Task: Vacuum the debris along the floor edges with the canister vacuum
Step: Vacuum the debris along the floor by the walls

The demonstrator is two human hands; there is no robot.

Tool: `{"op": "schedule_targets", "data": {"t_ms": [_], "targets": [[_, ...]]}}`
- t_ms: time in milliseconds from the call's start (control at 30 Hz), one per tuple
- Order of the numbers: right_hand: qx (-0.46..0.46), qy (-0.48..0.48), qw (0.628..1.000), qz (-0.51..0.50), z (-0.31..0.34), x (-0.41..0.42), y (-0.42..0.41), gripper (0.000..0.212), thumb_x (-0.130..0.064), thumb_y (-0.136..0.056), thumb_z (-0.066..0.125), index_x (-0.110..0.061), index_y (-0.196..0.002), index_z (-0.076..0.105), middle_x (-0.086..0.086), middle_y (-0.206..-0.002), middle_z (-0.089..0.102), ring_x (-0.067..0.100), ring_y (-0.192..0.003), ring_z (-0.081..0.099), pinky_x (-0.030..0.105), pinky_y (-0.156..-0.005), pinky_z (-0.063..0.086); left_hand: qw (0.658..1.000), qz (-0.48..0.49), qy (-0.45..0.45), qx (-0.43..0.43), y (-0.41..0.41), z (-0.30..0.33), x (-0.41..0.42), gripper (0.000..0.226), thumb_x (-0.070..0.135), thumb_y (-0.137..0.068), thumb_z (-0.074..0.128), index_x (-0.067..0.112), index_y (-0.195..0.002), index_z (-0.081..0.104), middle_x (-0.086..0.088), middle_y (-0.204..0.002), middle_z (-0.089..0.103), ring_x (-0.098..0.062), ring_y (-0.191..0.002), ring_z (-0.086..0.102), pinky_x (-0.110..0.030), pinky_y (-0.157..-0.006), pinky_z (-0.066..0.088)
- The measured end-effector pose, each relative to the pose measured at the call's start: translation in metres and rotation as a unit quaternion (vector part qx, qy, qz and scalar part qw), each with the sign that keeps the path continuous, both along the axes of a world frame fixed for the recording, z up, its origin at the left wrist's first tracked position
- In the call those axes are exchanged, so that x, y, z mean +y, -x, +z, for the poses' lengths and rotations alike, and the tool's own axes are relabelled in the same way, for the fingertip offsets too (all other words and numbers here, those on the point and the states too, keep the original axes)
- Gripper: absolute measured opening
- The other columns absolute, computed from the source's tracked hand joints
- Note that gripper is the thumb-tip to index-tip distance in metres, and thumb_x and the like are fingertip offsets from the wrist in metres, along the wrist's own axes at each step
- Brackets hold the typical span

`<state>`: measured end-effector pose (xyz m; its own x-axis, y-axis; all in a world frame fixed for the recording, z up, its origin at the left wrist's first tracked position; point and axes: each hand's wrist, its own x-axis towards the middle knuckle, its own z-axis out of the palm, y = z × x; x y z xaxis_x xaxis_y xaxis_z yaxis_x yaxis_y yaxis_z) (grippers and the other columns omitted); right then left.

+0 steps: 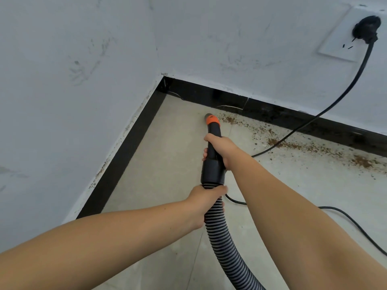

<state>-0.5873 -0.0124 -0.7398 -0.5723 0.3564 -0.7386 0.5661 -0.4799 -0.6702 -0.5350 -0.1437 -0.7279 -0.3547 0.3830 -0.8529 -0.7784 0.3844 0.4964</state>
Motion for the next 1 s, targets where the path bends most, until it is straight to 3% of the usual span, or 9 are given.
{"op": "schedule_targets", "data": {"t_ms": [133,367,500,700,933,1000], "targets": [[-0.006,0.008,0.999,-0.048,-0.005,0.013,-0.024,0.022,-0.015,-0.088,0.061,-0.007,-0.103,0.047,0.011,-0.061,0.055,0.021,-0.044,0.056,0.033,-0.054,0.054,0.999,-0.049,0.001,0.002,-0.011,0.0,0.004,0.017,0.015,-0.084,0.068,0.007,-0.096,0.058,-0.006,-0.065,0.059,-0.016,-0.052,0.058,-0.023,-0.047,0.05],[-0.03,-0.028,0.993,-0.108,-0.007,0.037,-0.048,0.016,-0.015,-0.088,0.06,-0.007,-0.097,0.049,0.011,-0.064,0.056,0.021,-0.043,0.056,0.034,-0.055,0.055,0.996,-0.093,-0.011,-0.008,-0.024,0.002,0.022,0.015,0.015,-0.085,0.068,0.008,-0.093,0.058,-0.007,-0.068,0.059,-0.018,-0.057,0.057,-0.027,-0.056,0.053],[-0.037,-0.033,0.998,-0.049,-0.003,0.036,-0.037,0.02,-0.016,-0.087,0.061,-0.006,-0.1,0.049,0.012,-0.064,0.058,0.022,-0.048,0.058,0.036,-0.059,0.055,0.998,-0.062,-0.01,-0.012,-0.024,0.003,0.026,0.016,0.015,-0.085,0.067,0.007,-0.095,0.057,-0.006,-0.065,0.059,-0.017,-0.052,0.057,-0.024,-0.05,0.051],[-0.001,-0.025,0.999,0.047,-0.003,-0.007,0.001,0.014,-0.012,-0.09,0.058,-0.008,-0.091,0.044,0.012,-0.062,0.052,0.021,-0.044,0.053,0.031,-0.05,0.051,1.0,0.013,0.014,-0.013,-0.011,-0.002,0.001,0.014,0.015,-0.088,0.066,0.006,-0.088,0.056,-0.01,-0.066,0.058,-0.022,-0.055,0.056,-0.03,-0.058,0.051],[0.004,-0.03,0.999,0.027,-0.003,0.0,0.018,0.019,-0.015,-0.089,0.06,-0.007,-0.099,0.047,0.012,-0.064,0.055,0.02,-0.045,0.056,0.031,-0.052,0.054,1.0,0.016,-0.004,0.008,0.009,0.0,0.004,0.013,0.015,-0.088,0.066,0.007,-0.087,0.056,-0.008,-0.062,0.057,-0.019,-0.051,0.055,-0.027,-0.053,0.05],[-0.006,-0.035,0.999,-0.002,-0.003,0.015,0.011,0.02,-0.017,-0.088,0.061,-0.007,-0.099,0.048,0.011,-0.064,0.057,0.021,-0.047,0.057,0.035,-0.059,0.056,1.0,-0.01,-0.012,0.01,0.01,0.0,0.014,0.014,0.014,-0.087,0.067,0.006,-0.089,0.056,-0.007,-0.062,0.056,-0.019,-0.05,0.054,-0.025,-0.05,0.05]]}}
